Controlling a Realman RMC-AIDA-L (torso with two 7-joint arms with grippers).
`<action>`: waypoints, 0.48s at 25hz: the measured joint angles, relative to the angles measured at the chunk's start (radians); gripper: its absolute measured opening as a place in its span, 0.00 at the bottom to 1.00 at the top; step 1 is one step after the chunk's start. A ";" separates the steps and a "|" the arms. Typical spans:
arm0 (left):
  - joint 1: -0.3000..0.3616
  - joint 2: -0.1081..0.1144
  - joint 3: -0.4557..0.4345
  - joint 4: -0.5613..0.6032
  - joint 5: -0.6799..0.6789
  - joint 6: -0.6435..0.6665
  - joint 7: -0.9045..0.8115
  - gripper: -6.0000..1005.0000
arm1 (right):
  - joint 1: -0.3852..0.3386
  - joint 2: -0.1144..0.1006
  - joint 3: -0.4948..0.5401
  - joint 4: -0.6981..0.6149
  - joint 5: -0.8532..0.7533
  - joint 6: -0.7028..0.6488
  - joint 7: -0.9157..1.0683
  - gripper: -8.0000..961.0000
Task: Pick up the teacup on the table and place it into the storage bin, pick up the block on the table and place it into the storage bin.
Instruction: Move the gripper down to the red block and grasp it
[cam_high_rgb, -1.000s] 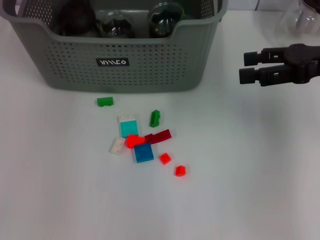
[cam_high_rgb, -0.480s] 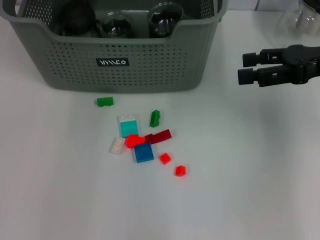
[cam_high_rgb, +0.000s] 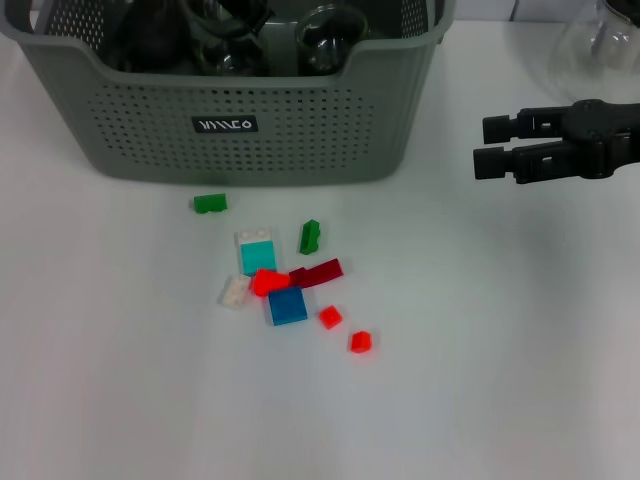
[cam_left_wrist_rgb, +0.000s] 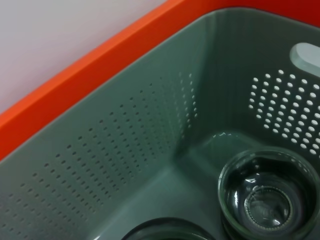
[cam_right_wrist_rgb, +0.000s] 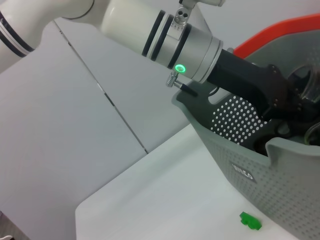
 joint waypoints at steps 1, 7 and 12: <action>0.001 0.000 0.000 0.000 0.000 0.000 0.000 0.05 | 0.000 0.000 0.000 0.000 0.000 -0.001 -0.001 0.92; 0.004 -0.008 0.019 -0.004 0.001 -0.002 -0.003 0.05 | -0.002 0.001 -0.002 0.001 0.000 -0.002 -0.004 0.92; 0.005 -0.017 0.041 -0.004 0.002 -0.007 -0.004 0.06 | -0.002 0.001 -0.002 0.001 0.000 -0.004 -0.004 0.91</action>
